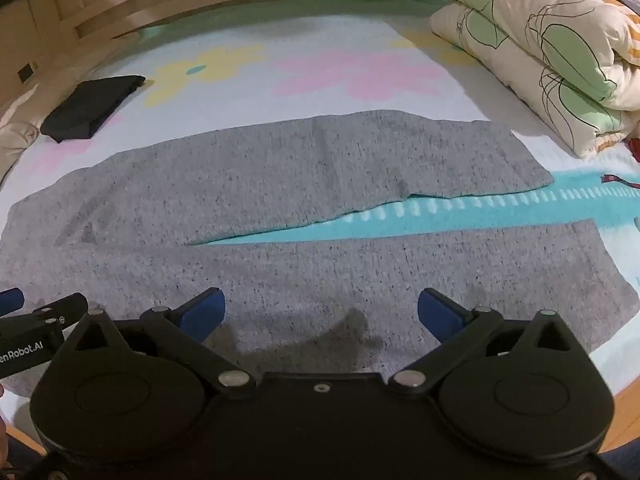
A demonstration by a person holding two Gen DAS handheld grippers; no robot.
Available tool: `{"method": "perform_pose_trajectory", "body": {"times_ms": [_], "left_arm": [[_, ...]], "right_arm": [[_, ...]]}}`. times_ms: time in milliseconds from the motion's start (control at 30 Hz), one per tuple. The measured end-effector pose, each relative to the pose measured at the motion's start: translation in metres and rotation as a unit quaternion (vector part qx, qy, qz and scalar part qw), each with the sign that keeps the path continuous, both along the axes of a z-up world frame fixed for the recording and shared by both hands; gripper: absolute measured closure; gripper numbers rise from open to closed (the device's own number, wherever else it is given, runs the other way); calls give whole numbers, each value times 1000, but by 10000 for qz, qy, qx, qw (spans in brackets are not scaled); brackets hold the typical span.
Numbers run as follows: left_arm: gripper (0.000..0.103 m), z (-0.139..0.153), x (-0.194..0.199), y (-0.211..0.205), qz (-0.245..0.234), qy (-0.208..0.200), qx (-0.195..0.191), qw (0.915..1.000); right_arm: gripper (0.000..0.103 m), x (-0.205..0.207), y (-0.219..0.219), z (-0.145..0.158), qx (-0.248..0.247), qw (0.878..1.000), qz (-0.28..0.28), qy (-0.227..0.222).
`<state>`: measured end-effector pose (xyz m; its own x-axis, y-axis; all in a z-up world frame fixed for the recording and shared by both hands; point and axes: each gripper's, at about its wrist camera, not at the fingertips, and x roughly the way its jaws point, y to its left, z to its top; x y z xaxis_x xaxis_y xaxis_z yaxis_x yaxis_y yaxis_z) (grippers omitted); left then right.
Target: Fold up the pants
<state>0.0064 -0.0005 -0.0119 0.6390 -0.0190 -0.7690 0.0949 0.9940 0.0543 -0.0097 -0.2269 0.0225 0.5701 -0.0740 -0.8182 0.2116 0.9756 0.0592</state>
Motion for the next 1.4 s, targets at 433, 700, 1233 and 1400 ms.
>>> {"method": "perform_pose_trajectory", "body": {"times_ms": [433, 700, 1233, 1400], "left_arm": [[12, -1, -1, -3, -83, 61, 83, 9999], [12, -2, -1, -3, -93, 82, 98, 9999], [12, -5, -2, -3, -113, 114, 143, 9998], [12, -6, -1, -3, -115, 131, 150, 9997]], "right_arm": [[1, 3, 3, -1, -61, 9999, 9, 154], [1, 5, 3, -1, -71, 9998, 47, 202], [1, 4, 5, -1, -39, 9997, 97, 231], [1, 5, 6, -2, -21, 9996, 114, 252]]}}
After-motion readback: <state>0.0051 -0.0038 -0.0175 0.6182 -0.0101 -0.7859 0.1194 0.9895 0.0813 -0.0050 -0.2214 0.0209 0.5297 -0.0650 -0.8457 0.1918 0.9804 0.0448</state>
